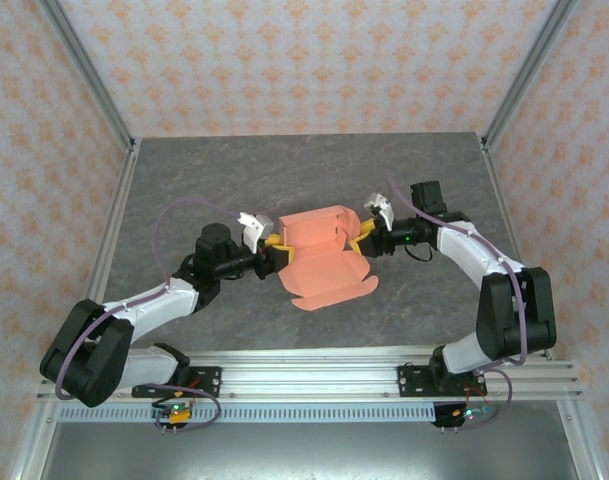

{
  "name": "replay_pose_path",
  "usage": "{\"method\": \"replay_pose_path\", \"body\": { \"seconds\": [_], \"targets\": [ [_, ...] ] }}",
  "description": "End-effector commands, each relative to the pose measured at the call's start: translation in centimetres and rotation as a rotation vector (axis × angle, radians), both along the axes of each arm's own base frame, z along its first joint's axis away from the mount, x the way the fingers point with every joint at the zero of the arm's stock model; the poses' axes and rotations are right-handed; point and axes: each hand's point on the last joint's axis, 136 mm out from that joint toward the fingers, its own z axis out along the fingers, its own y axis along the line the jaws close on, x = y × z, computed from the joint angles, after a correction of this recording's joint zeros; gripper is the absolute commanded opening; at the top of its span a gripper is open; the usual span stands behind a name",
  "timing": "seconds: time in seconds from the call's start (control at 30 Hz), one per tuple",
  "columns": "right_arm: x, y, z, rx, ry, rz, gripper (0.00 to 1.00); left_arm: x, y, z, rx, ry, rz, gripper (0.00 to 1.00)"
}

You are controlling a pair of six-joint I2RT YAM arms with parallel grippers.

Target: Fold the paper box

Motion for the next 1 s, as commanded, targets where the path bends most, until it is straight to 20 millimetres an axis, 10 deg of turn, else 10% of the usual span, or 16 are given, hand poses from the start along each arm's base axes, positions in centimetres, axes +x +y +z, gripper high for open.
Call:
{"method": "replay_pose_path", "body": {
  "seconds": [0.0,0.53,0.97],
  "targets": [
    [-0.7,0.9,2.0,0.068,-0.053,0.084,0.43,-0.1,-0.1,1.0,-0.015,-0.052,-0.016,0.32],
    [-3.0,1.8,2.2,0.097,-0.036,0.218,0.50,-0.6,1.1,1.9,0.012,-0.137,0.027,0.31],
    [-0.5,3.9,3.1,0.004,-0.122,0.082,0.48,-2.0,0.4,2.7,0.028,-0.203,-0.035,0.32]
  ]
}}
